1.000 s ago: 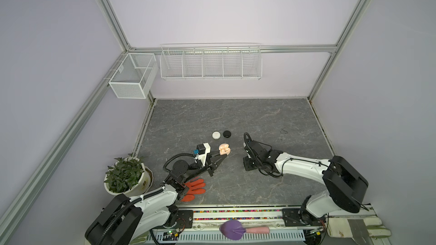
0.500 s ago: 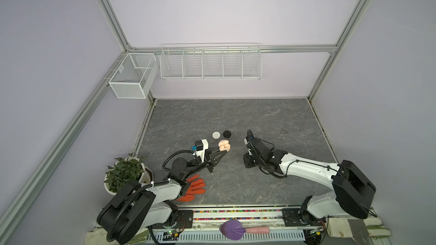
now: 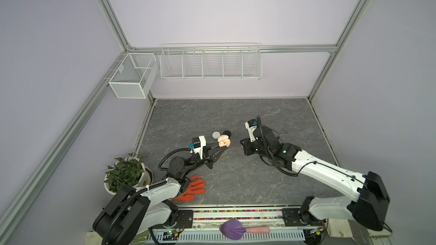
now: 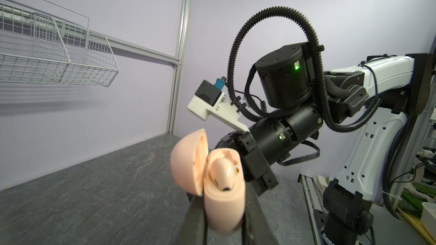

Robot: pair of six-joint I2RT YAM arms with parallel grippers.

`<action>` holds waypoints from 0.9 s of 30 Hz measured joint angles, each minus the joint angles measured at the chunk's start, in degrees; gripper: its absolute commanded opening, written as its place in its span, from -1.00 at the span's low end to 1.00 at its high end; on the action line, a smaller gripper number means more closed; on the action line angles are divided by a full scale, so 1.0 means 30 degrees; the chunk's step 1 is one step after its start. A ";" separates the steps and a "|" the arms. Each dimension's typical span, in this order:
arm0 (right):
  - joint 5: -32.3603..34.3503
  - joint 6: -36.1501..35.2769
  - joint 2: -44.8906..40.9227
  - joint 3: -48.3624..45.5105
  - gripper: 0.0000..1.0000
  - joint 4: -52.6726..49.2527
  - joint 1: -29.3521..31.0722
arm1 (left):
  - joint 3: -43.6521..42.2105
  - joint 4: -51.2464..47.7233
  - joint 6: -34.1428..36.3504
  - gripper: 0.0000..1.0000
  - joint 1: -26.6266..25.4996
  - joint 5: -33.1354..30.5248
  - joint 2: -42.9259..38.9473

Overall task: Insert the wireless bluetooth earbuds into the charging case
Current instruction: 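Lower the pink earbud into the empty slot of the case held by the left gripper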

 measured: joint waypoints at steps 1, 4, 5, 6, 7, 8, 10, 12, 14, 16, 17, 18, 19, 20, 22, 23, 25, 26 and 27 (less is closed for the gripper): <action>0.0015 -0.0109 -0.0255 0.0182 -0.86 -0.0022 0.0000 | 0.0131 -0.0291 0.0000 -1.00 0.0000 0.0000 -0.0255; 0.0066 -0.0423 -0.0976 0.0568 -0.86 -0.0022 0.0000 | 0.0554 -0.0969 0.0007 -1.00 0.0000 0.0051 -0.0911; 0.0058 -0.0503 -0.1202 0.0648 -0.86 -0.0015 0.0000 | 0.0678 -0.1151 0.0022 -1.00 0.0000 0.0058 -0.1064; 0.0058 -0.0619 -0.1450 0.0743 -0.86 -0.0015 0.0000 | 0.0794 -0.1304 0.0058 -1.00 0.0000 0.0066 -0.1158; 0.0058 -0.0729 -0.1683 0.0852 -0.86 0.0000 0.0000 | 0.0874 -0.1428 0.0066 -1.00 0.0000 0.0095 -0.1202; 0.0044 -0.0801 -0.1865 0.0933 -0.86 0.0058 0.0000 | 0.0918 -0.1508 0.0066 -1.00 0.0000 0.0124 -0.1202; -0.0044 -0.1005 -0.2266 0.1005 -0.86 0.0313 0.0000 | 0.0954 -0.1661 0.0066 -1.00 0.0000 0.0197 -0.1166; -0.0175 -0.1188 -0.2594 0.1005 -0.86 0.0663 0.0000 | 0.0954 -0.1676 0.0058 -1.00 0.0000 0.0328 -0.1071; -0.0328 -0.1341 -0.2834 0.1013 -0.86 0.1158 0.0007 | 0.0962 -0.1668 0.0058 -1.00 0.0000 0.0495 -0.0889; -0.0576 -0.1443 -0.2958 0.1020 -0.86 0.1778 0.0058 | 0.0969 -0.1661 0.0051 -1.00 0.0000 0.0634 -0.0678; -0.0685 -0.1508 -0.2980 0.1020 -0.86 0.2149 0.0095 | 0.0976 -0.1654 0.0051 -1.00 0.0000 0.0699 -0.0576; -0.0765 -0.1574 -0.2980 0.1020 -0.86 0.2506 0.0168 | 0.0991 -0.1654 0.0051 -1.00 0.0000 0.0736 -0.0495; -0.0867 -0.1639 -0.2980 0.1020 -0.86 0.2820 0.0248 | 0.0998 -0.1654 0.0051 -1.00 0.0000 0.0852 -0.0444; -0.1064 -0.1734 -0.2980 0.1020 -0.86 0.3235 0.0386 | 0.0998 -0.1654 0.0051 -1.00 0.0000 0.0976 -0.0401; -0.1275 -0.1865 -0.2987 0.1020 -0.86 0.3934 0.0648 | 0.1027 -0.1661 0.0058 -1.00 0.0000 0.1151 -0.0372; -0.1515 -0.1967 -0.2987 0.1020 -0.86 0.4357 0.0809 | 0.1064 -0.1661 0.0066 -1.00 0.0000 0.1239 -0.0372; -0.1778 -0.2135 -0.3002 0.1020 -0.86 0.4947 0.1013 | 0.1122 -0.1647 0.0066 -1.00 0.0000 0.1384 -0.0372; -0.2018 -0.2193 -0.3016 0.1020 -0.86 0.5282 0.1129 | 0.1144 -0.1647 0.0066 -1.00 0.0000 0.1486 -0.0372; -0.2193 -0.2215 -0.3016 0.1020 -0.85 0.5574 0.1224 | 0.1173 -0.1647 0.0066 -1.00 0.0000 0.1566 -0.0372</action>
